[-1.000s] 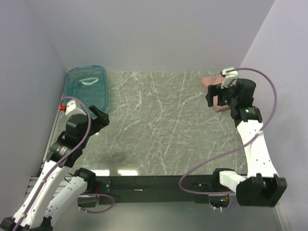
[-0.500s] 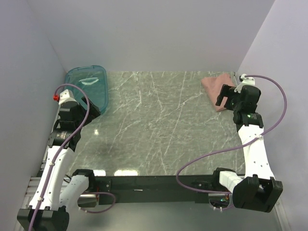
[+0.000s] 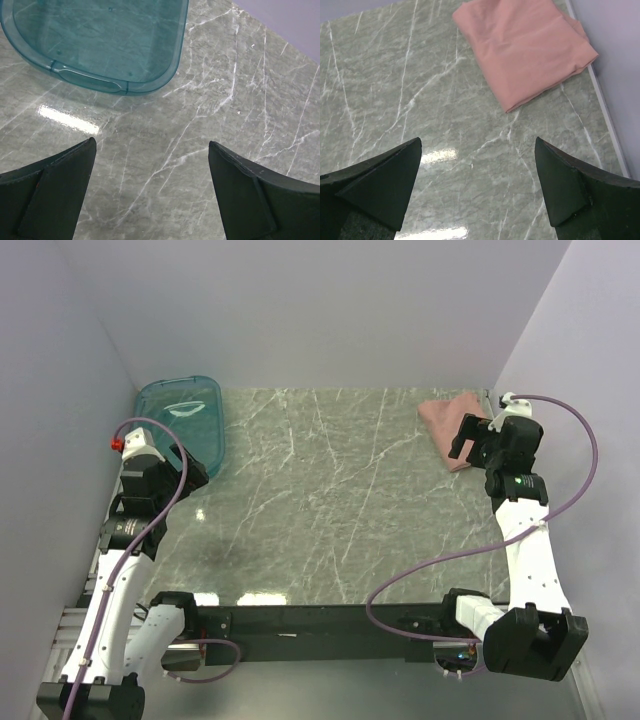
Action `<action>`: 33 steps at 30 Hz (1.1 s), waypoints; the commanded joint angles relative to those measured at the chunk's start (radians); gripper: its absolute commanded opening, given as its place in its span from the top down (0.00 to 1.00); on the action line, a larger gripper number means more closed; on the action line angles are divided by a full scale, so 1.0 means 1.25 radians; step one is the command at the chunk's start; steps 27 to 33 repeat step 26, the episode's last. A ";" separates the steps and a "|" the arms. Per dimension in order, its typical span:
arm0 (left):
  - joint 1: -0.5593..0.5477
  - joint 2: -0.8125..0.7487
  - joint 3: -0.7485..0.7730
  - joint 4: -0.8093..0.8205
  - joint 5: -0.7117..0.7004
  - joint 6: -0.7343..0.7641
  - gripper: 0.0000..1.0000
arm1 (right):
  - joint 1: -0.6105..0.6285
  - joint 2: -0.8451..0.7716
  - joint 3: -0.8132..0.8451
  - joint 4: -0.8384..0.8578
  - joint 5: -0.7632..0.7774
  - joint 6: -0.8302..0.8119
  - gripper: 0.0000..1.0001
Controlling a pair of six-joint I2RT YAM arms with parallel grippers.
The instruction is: Fold and stack the t-shirts
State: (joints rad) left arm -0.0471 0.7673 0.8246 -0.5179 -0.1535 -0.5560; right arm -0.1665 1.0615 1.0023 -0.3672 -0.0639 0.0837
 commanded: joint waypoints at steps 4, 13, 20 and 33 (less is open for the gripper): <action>0.005 -0.011 0.004 0.038 0.016 0.025 0.01 | -0.003 -0.009 0.038 0.003 0.008 -0.002 0.00; 0.005 -0.025 0.002 0.031 0.017 0.026 0.01 | -0.002 -0.004 0.034 0.002 0.000 -0.008 0.00; 0.005 -0.032 -0.003 0.030 0.014 0.028 0.00 | -0.002 0.001 0.042 -0.004 0.017 -0.012 0.00; 0.005 -0.030 0.004 0.027 0.015 0.029 0.01 | -0.002 0.005 0.042 -0.002 0.028 -0.017 0.00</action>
